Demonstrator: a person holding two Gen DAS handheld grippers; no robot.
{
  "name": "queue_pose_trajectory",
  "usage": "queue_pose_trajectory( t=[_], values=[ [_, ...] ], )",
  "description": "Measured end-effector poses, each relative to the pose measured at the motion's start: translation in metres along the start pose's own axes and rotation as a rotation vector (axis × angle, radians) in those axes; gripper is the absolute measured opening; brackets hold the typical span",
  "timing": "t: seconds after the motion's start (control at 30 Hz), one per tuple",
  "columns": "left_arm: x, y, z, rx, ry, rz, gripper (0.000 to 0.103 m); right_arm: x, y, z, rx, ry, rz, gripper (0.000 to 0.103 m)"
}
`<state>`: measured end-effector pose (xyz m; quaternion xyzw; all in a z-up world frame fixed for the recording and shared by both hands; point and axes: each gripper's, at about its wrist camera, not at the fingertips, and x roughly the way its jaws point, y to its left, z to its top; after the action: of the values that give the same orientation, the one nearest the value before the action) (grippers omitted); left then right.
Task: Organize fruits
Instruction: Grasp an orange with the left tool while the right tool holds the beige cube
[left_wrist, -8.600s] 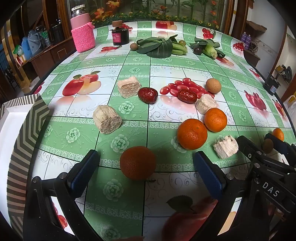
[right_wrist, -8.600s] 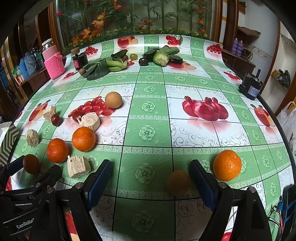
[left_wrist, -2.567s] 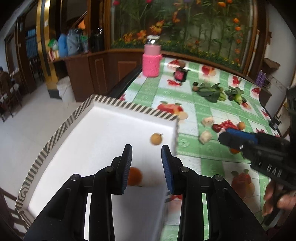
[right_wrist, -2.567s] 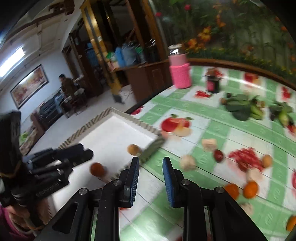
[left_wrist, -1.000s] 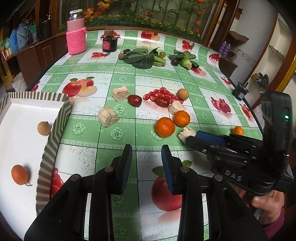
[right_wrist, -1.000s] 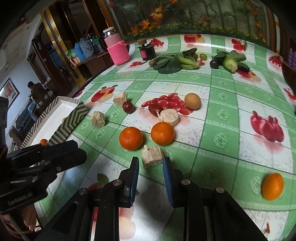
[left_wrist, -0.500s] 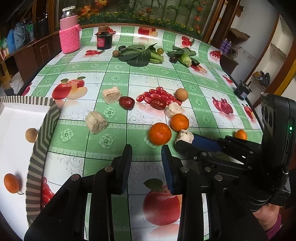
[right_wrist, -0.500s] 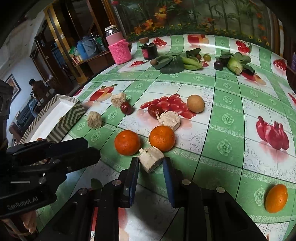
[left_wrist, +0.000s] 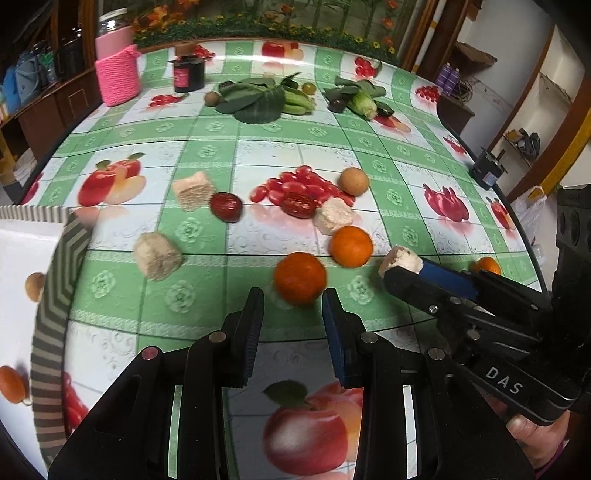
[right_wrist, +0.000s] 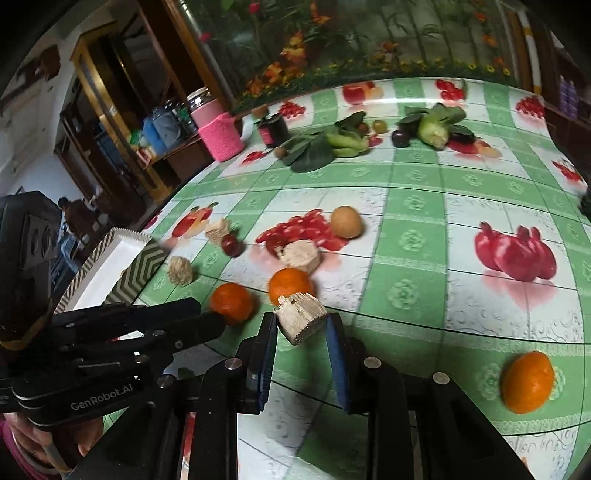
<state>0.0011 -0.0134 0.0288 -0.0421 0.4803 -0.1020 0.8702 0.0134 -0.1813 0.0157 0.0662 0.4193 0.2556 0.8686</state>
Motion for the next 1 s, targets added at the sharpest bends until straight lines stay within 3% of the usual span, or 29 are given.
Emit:
queue_pose_trajectory(
  t=[0.17, 0.47, 0.7, 1.0],
  values=[
    [0.014, -0.008, 0.006, 0.032, 0.003, 0.025, 0.031, -0.004, -0.009, 0.002, 0.036, -0.019, 0.017, 0.027],
    [0.014, -0.004, 0.005, 0.023, -0.008, 0.007, 0.03, -0.002, -0.005, -0.001, 0.015, -0.009, 0.026, 0.027],
    [-0.02, 0.01, -0.005, 0.018, -0.054, 0.027, 0.03, -0.002, 0.01, -0.002, -0.018, -0.002, 0.042, 0.027],
    [-0.069, 0.044, -0.023, -0.039, -0.101, 0.081, 0.03, -0.005, 0.058, -0.004, -0.076, -0.006, 0.092, 0.027]
  ],
)
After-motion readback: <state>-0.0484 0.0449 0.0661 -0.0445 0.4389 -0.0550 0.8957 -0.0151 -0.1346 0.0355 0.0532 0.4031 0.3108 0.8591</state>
